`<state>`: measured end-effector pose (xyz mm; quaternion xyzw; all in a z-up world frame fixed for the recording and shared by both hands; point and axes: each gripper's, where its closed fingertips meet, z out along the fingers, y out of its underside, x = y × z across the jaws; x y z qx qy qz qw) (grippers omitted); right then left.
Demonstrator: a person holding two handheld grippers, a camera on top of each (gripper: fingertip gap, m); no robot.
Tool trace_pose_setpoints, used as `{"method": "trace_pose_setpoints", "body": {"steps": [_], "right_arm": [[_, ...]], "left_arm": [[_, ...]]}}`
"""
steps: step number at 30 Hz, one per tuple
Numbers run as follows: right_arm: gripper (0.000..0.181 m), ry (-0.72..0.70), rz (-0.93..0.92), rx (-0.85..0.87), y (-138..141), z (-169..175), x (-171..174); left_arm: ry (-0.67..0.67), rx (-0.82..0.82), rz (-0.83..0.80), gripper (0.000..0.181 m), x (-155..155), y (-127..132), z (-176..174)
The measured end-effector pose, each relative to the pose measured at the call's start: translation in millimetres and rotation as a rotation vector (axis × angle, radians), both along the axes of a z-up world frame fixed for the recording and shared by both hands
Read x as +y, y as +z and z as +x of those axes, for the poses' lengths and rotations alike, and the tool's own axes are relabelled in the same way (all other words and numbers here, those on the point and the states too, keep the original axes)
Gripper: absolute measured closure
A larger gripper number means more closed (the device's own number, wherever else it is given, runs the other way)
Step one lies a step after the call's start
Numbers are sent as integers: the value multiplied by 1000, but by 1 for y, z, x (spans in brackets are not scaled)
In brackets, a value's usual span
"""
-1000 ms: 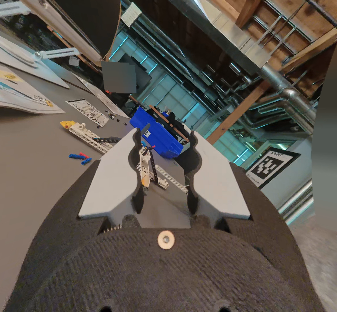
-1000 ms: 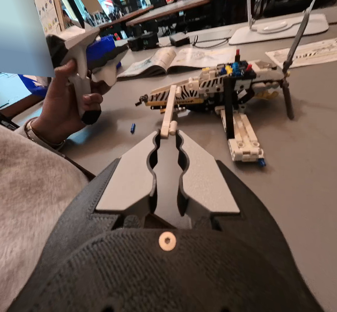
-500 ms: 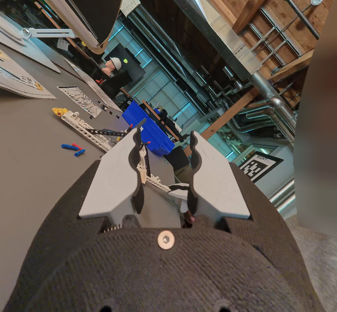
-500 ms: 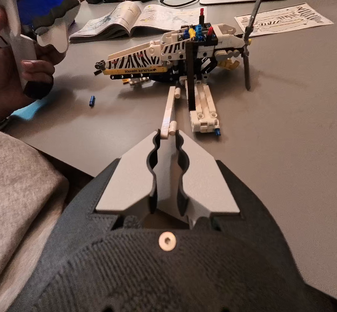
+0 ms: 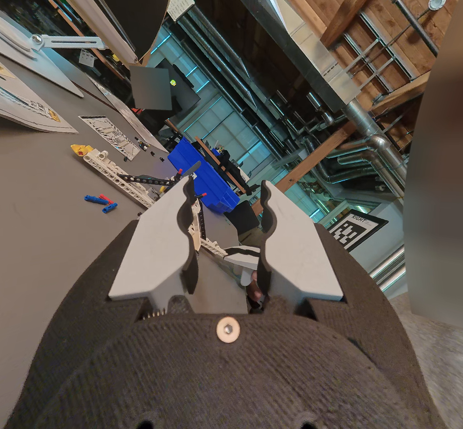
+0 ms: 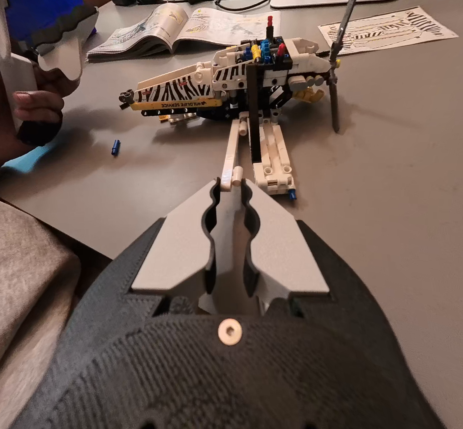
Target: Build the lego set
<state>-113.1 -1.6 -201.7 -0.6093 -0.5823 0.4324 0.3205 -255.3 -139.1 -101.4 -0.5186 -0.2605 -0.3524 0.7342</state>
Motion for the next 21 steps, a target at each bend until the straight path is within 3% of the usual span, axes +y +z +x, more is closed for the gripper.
{"method": "trace_pose_setpoints", "body": {"steps": [21], "right_arm": [[167,-20,-31,-53,-2,-2,2]], "left_arm": [[-11,-22,4,132,1,-1,0]]}}
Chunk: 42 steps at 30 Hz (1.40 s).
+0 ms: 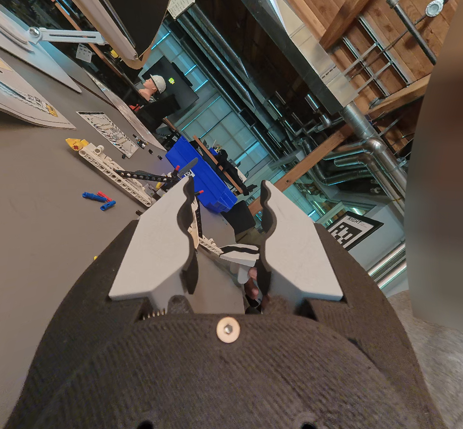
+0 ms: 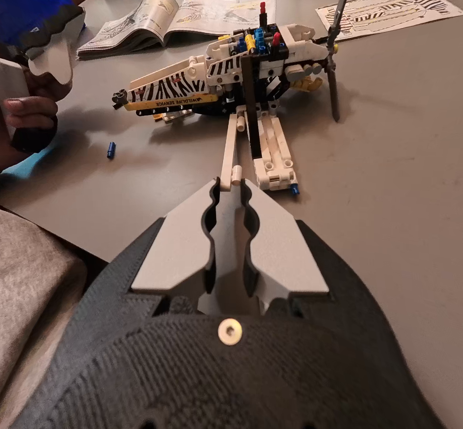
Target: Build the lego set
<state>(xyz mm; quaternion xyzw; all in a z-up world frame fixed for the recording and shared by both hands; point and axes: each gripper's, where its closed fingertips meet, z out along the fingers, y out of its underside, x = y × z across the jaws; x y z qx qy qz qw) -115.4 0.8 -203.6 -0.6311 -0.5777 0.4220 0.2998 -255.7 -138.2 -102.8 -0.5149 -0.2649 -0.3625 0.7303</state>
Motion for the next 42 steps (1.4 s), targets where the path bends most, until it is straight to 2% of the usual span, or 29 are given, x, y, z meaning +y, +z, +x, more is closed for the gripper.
{"method": "trace_pose_setpoints", "body": {"steps": [28,33,39,42], "right_arm": [[167,9,-19,1,-3,4,-4],[167,62,-47,5,-2,4,-24],[167,147,-5,-8,-2,1,-59],[167,157,38,-21,-5,-1,-64]], "left_arm": [[-4,-6,-2,132,1,-1,0],[-3,-4,-3,132,1,-1,0],[-4,0,-6,132,1,-1,1],[-3,1,-6,132,1,-1,1]]}}
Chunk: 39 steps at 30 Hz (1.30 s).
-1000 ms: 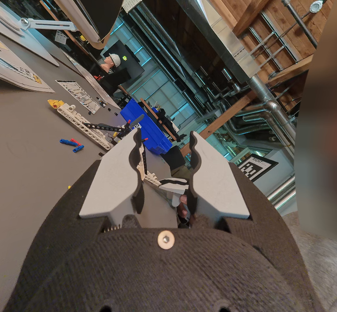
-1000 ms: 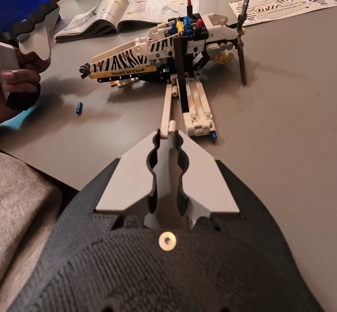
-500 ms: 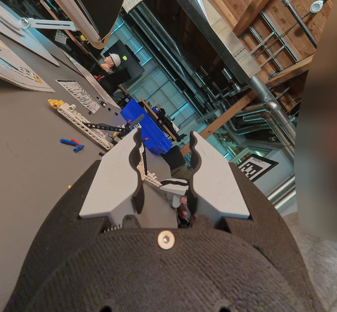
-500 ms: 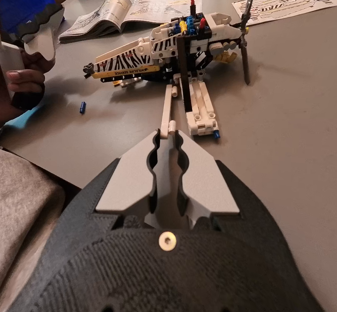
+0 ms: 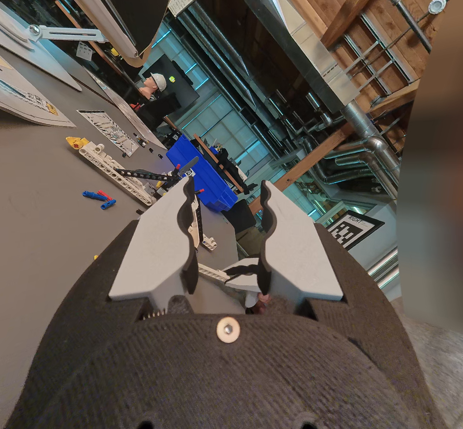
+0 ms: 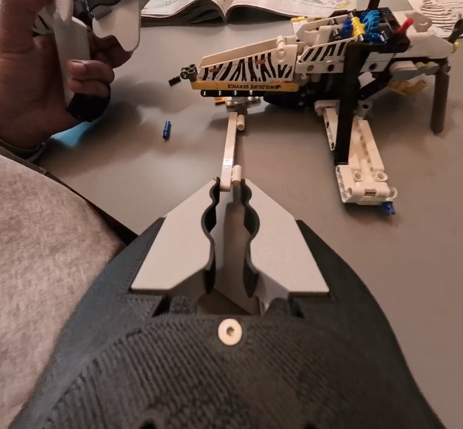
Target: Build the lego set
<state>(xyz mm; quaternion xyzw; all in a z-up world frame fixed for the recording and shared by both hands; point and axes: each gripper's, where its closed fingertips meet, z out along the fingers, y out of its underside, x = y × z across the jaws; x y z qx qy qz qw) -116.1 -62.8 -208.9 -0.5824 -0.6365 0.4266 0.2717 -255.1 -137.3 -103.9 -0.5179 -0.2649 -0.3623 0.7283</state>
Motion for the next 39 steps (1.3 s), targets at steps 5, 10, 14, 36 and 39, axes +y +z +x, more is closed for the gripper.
{"method": "trace_pose_setpoints", "body": {"steps": [5,10,14,36,39], "right_arm": [[152,3,43,-21,2,-1,-1],[151,33,153,61,26,-14,-20],[155,142,138,78,25,-40,-65],[179,-62,-568,441,120,-26,-12],[179,-50,-740,406,113,-29,-25]], "left_arm": [[1,3,-2,132,0,0,0],[5,10,-5,132,0,0,1],[3,13,-6,132,0,0,1],[-112,653,-183,160,34,5,100],[-124,809,-263,154,45,-10,124]]}}
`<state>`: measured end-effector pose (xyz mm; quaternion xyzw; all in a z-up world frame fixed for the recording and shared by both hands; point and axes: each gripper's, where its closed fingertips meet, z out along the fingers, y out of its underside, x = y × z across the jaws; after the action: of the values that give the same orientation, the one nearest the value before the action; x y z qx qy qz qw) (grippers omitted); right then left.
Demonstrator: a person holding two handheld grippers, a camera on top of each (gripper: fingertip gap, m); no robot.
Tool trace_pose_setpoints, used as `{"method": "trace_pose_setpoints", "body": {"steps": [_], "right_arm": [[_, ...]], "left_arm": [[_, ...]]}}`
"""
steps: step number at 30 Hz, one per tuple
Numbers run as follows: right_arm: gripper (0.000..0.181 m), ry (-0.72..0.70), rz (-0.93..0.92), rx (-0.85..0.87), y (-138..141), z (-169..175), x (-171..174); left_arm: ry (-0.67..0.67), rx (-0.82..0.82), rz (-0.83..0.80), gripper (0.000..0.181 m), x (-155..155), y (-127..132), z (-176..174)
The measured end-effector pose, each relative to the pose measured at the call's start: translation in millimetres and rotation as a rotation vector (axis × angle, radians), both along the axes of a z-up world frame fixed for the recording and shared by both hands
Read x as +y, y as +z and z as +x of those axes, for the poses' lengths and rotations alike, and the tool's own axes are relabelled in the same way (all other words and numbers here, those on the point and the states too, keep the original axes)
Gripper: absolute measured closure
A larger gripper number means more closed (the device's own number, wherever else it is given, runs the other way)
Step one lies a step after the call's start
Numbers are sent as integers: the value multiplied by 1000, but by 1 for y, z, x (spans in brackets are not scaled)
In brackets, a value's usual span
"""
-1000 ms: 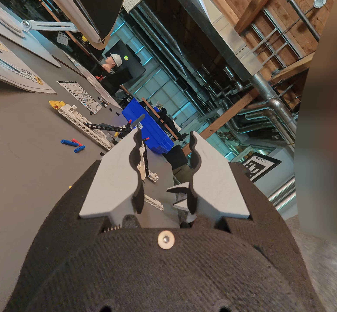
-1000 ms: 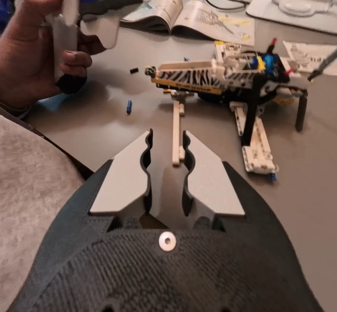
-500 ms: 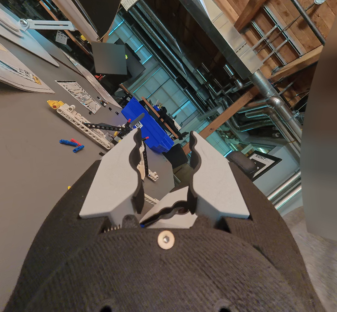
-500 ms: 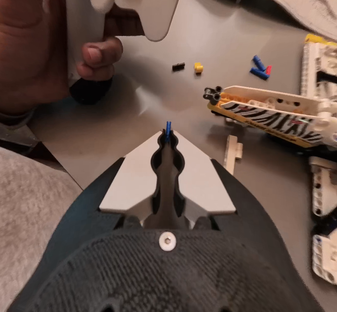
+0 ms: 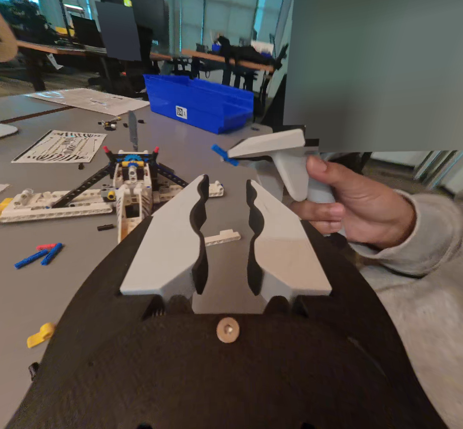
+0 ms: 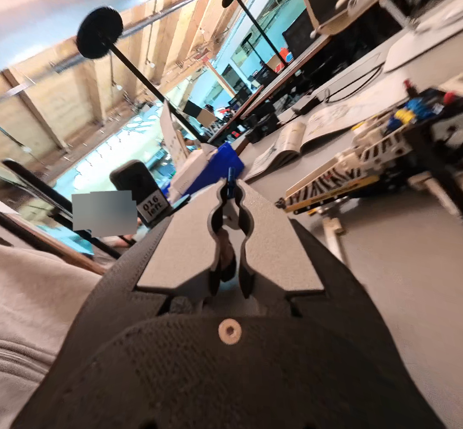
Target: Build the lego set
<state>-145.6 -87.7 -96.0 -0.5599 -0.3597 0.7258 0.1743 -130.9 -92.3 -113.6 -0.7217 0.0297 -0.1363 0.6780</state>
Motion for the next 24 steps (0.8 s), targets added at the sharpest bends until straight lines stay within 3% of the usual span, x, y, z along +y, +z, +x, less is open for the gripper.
{"method": "trace_pose_setpoints", "body": {"steps": [9,18,24], "right_arm": [[179,93,-288,-27,-9,5,-9],[180,129,-443,-45,-17,6,-9],[179,185,-462,-77,-22,5,-15]], "left_arm": [[52,130,2,172,0,0,8],[145,333,25,154,0,0,7],[79,239,-6,164,0,-5,8]]}}
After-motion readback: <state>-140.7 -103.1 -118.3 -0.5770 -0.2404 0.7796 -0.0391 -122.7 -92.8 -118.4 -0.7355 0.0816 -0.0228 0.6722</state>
